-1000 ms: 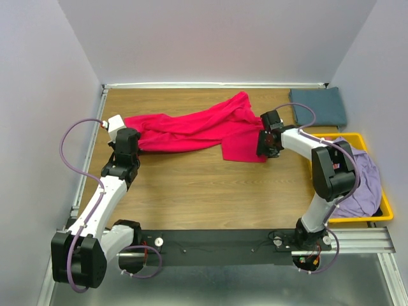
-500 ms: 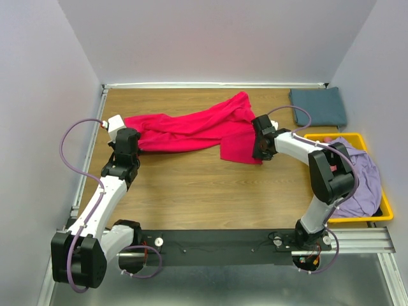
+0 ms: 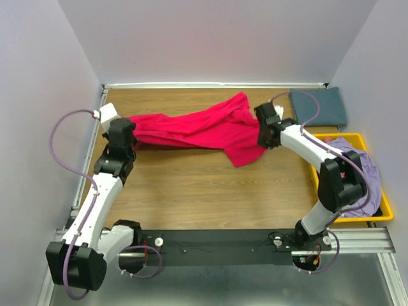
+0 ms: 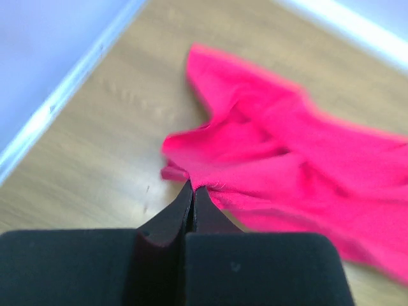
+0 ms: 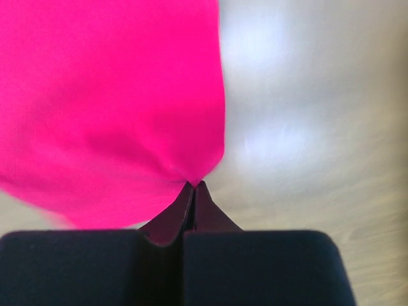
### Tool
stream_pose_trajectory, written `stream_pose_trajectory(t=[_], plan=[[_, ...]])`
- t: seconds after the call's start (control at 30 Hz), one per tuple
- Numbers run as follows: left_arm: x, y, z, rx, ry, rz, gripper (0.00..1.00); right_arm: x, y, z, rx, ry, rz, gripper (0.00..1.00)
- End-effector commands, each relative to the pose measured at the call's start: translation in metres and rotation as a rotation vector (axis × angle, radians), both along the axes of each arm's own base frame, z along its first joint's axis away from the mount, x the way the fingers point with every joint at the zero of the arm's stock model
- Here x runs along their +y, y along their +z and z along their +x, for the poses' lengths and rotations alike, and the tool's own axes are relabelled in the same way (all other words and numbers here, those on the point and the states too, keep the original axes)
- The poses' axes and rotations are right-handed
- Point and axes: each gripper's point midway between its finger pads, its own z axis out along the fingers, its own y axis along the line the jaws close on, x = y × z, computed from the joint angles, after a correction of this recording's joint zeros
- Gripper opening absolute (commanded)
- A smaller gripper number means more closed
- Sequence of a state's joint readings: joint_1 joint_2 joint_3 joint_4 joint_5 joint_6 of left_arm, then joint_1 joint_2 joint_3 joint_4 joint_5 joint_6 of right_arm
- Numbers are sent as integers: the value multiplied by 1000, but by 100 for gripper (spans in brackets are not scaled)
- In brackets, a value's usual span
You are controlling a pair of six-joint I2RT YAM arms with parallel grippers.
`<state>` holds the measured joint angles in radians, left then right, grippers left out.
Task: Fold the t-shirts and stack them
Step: Flatten the tshirt out
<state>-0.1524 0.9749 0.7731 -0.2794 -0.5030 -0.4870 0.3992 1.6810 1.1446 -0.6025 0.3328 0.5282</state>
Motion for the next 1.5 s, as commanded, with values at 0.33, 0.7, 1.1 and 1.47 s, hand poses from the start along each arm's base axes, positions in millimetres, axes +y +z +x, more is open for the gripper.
stream_pose_trajectory(t=[0.33,0.7,1.1,1.47], plan=[[26,338,-75,-732,46,15,0,-52,411,27,-951,-39,-78,1],[25,377,-204,-1053,-69,36,0,-93,517,-97,-1287,70,-70,1],[-1,297,-86,-722,-154,84,0,-73,474,-30,-1108,147,-244,1],[-23,51,113,-186,-141,68,0,-57,215,150,-627,190,-460,1]])
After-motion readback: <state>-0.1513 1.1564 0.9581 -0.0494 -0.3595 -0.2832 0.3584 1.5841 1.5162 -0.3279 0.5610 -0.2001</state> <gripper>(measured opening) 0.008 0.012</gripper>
